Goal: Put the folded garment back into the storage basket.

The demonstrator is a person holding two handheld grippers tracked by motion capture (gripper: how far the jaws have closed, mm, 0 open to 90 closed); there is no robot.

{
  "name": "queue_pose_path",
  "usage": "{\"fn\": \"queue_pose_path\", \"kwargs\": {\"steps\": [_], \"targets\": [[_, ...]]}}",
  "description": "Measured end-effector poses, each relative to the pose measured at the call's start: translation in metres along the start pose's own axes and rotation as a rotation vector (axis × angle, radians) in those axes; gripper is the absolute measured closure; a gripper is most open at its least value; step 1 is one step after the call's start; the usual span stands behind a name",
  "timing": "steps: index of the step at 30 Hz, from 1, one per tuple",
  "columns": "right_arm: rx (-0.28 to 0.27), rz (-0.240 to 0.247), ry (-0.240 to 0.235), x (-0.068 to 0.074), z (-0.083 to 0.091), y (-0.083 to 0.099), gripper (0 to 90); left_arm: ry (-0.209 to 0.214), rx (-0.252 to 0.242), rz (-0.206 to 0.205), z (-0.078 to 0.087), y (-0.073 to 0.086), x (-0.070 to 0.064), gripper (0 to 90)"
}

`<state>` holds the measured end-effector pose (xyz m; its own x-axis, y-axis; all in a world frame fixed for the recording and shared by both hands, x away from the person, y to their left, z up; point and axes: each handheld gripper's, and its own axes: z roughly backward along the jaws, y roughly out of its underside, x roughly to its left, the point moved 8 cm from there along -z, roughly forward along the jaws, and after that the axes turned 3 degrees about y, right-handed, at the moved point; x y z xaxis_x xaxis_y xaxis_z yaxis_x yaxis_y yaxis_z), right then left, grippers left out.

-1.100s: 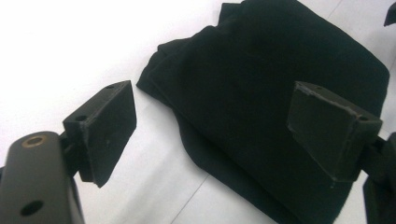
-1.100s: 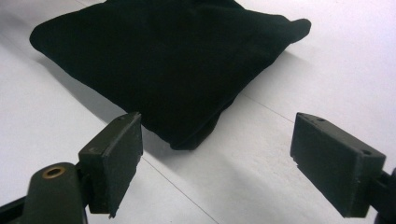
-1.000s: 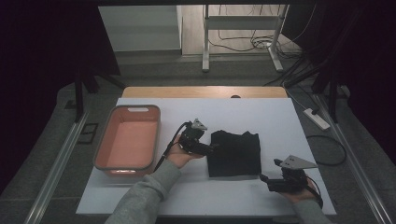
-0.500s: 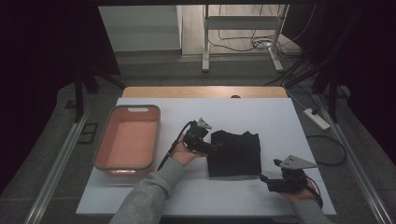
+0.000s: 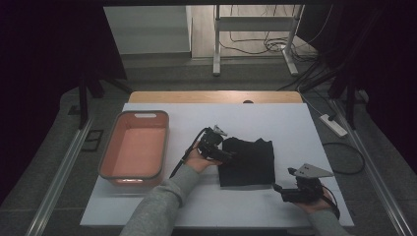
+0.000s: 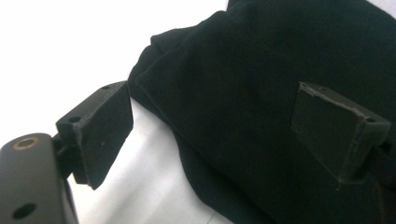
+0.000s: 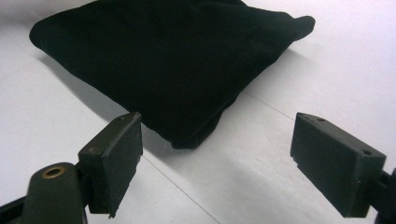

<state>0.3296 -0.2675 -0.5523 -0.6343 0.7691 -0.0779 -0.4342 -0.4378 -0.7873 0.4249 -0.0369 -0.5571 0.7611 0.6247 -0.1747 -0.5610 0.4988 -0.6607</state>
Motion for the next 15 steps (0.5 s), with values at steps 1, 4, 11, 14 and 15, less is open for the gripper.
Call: {"fn": "queue_pose_path", "kwargs": {"steps": [1, 4, 11, 14, 15], "targets": [[0.001, 0.001, 0.0, 0.0, 0.0, 0.0, 17.7, 0.003, 0.003, 0.0, -0.001, 0.0, 0.0, 13.8], [0.0, 0.0, -0.001, 0.0, 0.0, 0.0, 17.7, 0.008, 0.019, -0.009, -0.006, -0.001, -0.002, 13.2], [0.002, -0.001, -0.003, 0.0, 0.0, 0.0, 17.7, 0.015, 0.049, -0.006, -0.015, 0.001, 0.0, 11.8], [0.003, -0.002, -0.003, 0.0, 0.0, 0.001, 17.7, 0.008, 0.064, -0.007, -0.018, 0.003, 0.003, 11.4], [0.003, -0.001, -0.004, 0.0, 0.0, 0.001, 17.7, 0.008, 0.068, -0.001, -0.018, 0.004, 0.003, 11.3]]}}
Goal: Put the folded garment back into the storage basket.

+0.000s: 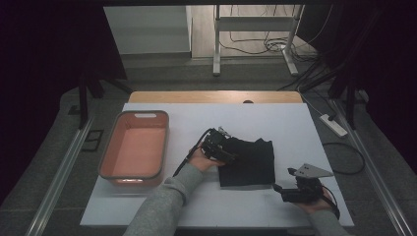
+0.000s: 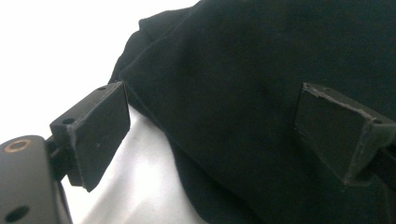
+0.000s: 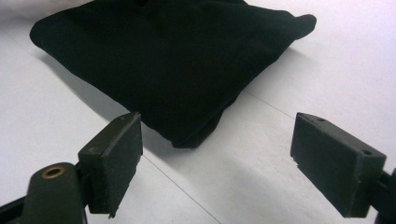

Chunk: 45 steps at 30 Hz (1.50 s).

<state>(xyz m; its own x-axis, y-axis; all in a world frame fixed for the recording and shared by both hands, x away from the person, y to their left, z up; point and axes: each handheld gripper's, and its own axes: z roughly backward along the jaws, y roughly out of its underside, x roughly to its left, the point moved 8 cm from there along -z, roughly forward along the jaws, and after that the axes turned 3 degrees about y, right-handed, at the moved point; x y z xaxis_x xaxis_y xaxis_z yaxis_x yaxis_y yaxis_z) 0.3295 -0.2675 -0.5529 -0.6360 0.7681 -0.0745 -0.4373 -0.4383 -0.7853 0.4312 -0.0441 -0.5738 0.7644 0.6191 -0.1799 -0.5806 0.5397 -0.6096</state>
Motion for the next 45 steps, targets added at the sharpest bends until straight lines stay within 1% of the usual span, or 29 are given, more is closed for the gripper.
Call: {"fn": "queue_pose_path", "kwargs": {"steps": [6, 7, 10, 16, 18, 23, 25, 28, 32, 35, 37, 39, 41, 45], "targets": [[0.005, 0.002, 0.0, 0.0, 0.0, 0.0, 17.7, -0.001, 0.022, 0.019, -0.007, 0.003, 0.003, 9.7], [0.005, 0.002, 0.001, 0.0, -0.001, 0.001, 17.7, 0.003, 0.021, 0.027, -0.008, 0.003, 0.003, 9.4], [0.005, 0.002, 0.0, 0.0, -0.001, 0.001, 17.7, 0.008, 0.031, 0.032, -0.01, 0.003, 0.003, 8.6], [0.007, 0.004, 0.0, 0.0, -0.001, 0.001, 17.7, 0.029, 0.046, 0.031, -0.015, 0.004, -0.001, 8.9], [0.007, 0.004, 0.001, 0.0, -0.001, 0.001, 17.7, 0.028, 0.051, 0.024, -0.016, 0.004, -0.001, 8.9], [0.007, 0.006, 0.0, 0.0, -0.001, 0.001, 17.7, 0.03, 0.047, 0.01, -0.016, 0.004, -0.003, 13.0], [0.008, 0.006, 0.0, 0.0, -0.001, 0.001, 17.7, 0.03, 0.046, -0.001, -0.016, 0.004, -0.004, 16.5], [0.009, 0.006, 0.0, 0.0, -0.001, 0.001, 17.7, 0.033, 0.045, -0.021, -0.015, 0.004, -0.006, 24.7], [0.01, 0.005, 0.0, 0.0, -0.002, 0.001, 17.7, 0.068, 0.043, -0.042, -0.013, 0.004, -0.011, 41.0], [0.011, 0.005, 0.001, 0.0, -0.002, 0.001, 17.7, 0.096, 0.04, -0.046, -0.013, 0.004, -0.016, 53.3], [0.011, 0.005, 0.001, 0.0, -0.002, 0.001, 17.7, 0.102, 0.043, -0.055, -0.012, 0.004, -0.018, 59.9], [0.011, 0.006, 0.001, 0.0, -0.002, 0.001, 17.7, 0.097, 0.044, -0.065, -0.011, 0.004, -0.019, 65.5], [0.012, 0.006, 0.002, 0.0, -0.002, 0.001, 17.7, 0.096, 0.046, -0.072, -0.01, 0.004, -0.019, 68.1], [0.012, 0.006, 0.003, 0.0, -0.002, 0.001, 17.8, 0.093, 0.041, -0.078, -0.01, 0.004, -0.02, 69.7]]}}
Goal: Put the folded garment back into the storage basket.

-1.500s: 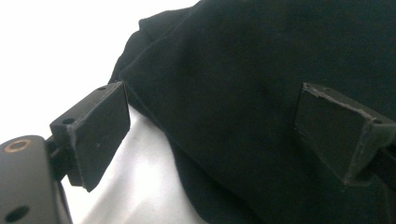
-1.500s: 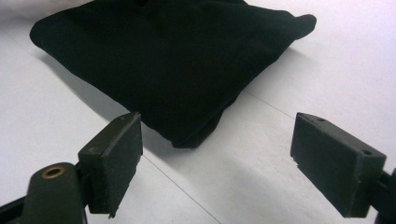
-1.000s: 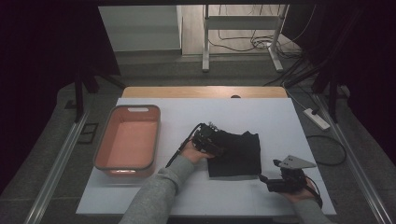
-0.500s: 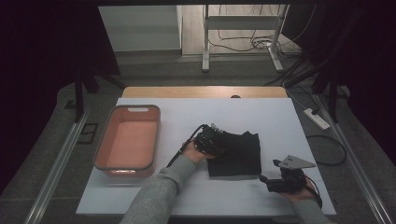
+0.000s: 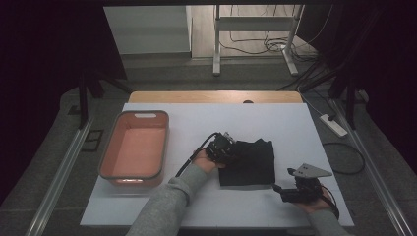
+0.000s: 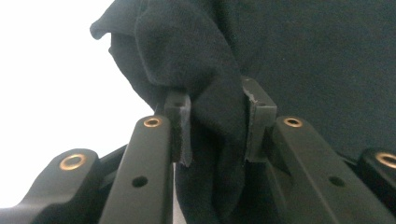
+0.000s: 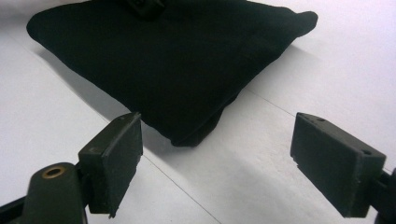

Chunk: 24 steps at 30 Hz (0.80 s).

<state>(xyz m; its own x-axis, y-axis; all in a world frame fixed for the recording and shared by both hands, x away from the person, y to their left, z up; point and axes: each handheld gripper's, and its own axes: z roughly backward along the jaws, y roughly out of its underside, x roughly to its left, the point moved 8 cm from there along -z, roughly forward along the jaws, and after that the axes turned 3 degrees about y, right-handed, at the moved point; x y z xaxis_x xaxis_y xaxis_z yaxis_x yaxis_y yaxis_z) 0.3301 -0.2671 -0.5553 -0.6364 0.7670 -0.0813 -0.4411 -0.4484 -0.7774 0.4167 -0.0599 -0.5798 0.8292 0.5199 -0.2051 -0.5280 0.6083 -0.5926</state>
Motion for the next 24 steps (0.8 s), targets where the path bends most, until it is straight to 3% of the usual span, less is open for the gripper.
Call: {"fn": "queue_pose_path", "kwargs": {"steps": [12, 24], "targets": [[0.001, -0.008, 0.007, -0.001, 0.001, 0.001, 18.0, -0.019, -0.028, -0.039, 0.011, -0.003, -0.003, 70.4], [-0.007, -0.013, 0.015, -0.003, 0.002, 0.0, 18.1, 0.029, -0.11, -0.042, 0.034, -0.011, -0.014, 71.6]]}}
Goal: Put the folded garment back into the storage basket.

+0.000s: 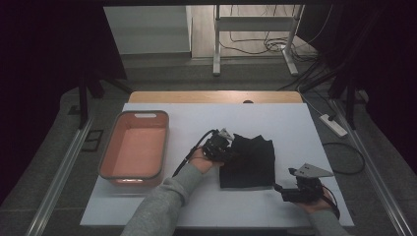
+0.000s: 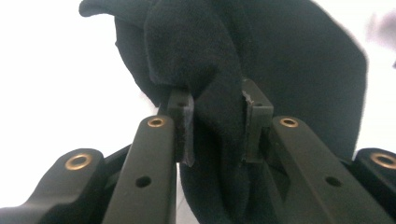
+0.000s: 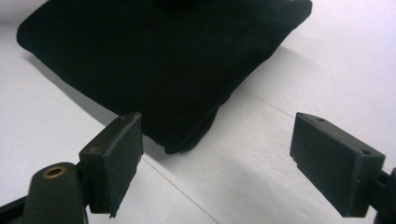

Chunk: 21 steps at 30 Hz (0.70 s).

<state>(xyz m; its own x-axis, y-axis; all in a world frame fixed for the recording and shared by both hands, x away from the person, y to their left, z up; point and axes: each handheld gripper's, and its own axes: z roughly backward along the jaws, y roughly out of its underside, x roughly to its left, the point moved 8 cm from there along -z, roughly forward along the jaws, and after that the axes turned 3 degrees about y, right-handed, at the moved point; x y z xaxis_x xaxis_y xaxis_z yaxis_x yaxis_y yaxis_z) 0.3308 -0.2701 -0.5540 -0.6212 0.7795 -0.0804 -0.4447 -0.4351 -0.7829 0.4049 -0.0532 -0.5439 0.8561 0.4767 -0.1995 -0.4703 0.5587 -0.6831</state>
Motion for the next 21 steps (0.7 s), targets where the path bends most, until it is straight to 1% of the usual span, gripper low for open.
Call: {"fn": "queue_pose_path", "kwargs": {"steps": [3, 8, 14, 21], "targets": [[0.0, -0.001, 0.001, 0.0, 0.0, 0.0, 18.1, 0.004, 0.0, -0.014, 0.003, -0.001, -0.003, 71.8], [0.0, -0.002, 0.003, -0.001, 0.0, 0.0, 18.0, 0.003, -0.011, -0.019, 0.007, -0.002, -0.004, 72.0], [-0.005, -0.007, 0.006, -0.001, 0.0, 0.0, 18.1, 0.01, -0.043, -0.015, 0.015, -0.006, -0.005, 72.4], [-0.008, -0.01, 0.012, -0.002, 0.001, 0.0, 18.1, 0.026, -0.089, -0.013, 0.029, -0.012, -0.009, 72.6]]}}
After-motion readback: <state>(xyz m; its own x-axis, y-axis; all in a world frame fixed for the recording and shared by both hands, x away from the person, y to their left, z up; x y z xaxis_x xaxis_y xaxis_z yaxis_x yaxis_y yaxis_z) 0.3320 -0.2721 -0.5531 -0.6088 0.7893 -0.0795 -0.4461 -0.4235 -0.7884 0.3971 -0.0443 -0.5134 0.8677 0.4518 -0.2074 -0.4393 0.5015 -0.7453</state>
